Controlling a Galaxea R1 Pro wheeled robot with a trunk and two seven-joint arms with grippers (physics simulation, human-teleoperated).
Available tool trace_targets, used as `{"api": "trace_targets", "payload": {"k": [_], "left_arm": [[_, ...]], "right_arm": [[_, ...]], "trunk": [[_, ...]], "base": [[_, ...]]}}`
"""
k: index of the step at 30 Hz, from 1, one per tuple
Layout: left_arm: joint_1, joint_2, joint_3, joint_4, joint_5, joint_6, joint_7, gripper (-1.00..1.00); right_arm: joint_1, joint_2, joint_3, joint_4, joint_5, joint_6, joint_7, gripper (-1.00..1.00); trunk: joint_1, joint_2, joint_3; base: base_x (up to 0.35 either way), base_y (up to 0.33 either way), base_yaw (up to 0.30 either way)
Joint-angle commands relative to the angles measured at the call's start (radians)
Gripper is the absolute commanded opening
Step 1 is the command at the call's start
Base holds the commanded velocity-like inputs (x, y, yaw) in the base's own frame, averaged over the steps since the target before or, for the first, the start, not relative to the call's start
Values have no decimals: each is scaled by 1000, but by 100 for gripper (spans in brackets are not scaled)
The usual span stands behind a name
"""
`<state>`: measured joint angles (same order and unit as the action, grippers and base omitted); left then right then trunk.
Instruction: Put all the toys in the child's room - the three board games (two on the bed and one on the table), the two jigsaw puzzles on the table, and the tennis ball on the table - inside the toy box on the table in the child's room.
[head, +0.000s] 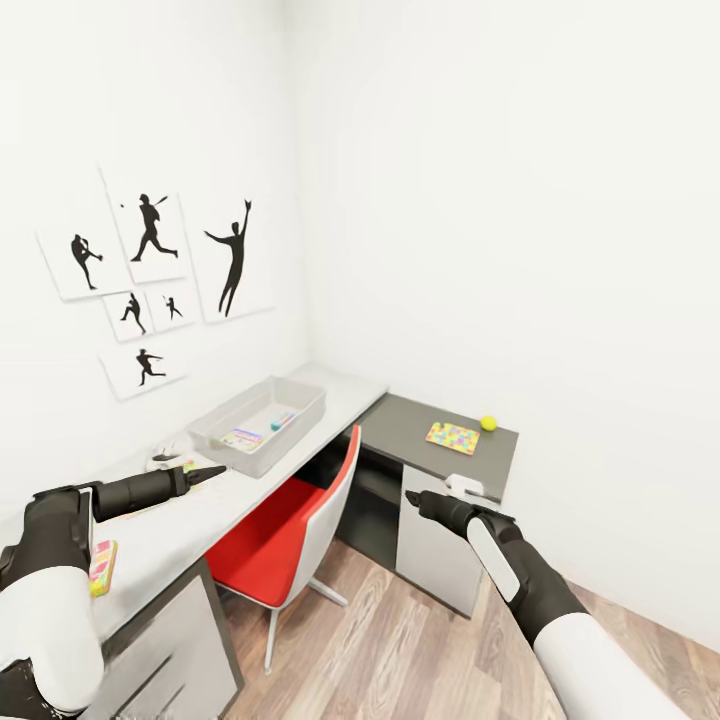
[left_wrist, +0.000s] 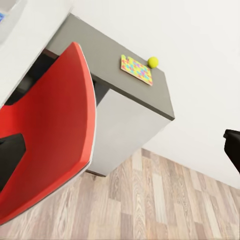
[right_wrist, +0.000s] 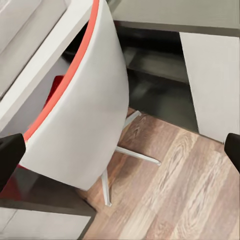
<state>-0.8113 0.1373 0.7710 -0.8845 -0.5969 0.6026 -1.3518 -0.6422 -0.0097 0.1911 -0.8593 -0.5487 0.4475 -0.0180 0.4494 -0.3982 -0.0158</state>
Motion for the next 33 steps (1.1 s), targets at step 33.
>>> {"api": "trace_targets", "payload": {"k": [33], "left_arm": [[-2,-1,4,-1,-9,10,-9,100]], "right_arm": [[-1,-2,1,-1,-4,4,1,100]], "trunk": [[1,-2,-2]], "base": [[-1,0,204]]}}
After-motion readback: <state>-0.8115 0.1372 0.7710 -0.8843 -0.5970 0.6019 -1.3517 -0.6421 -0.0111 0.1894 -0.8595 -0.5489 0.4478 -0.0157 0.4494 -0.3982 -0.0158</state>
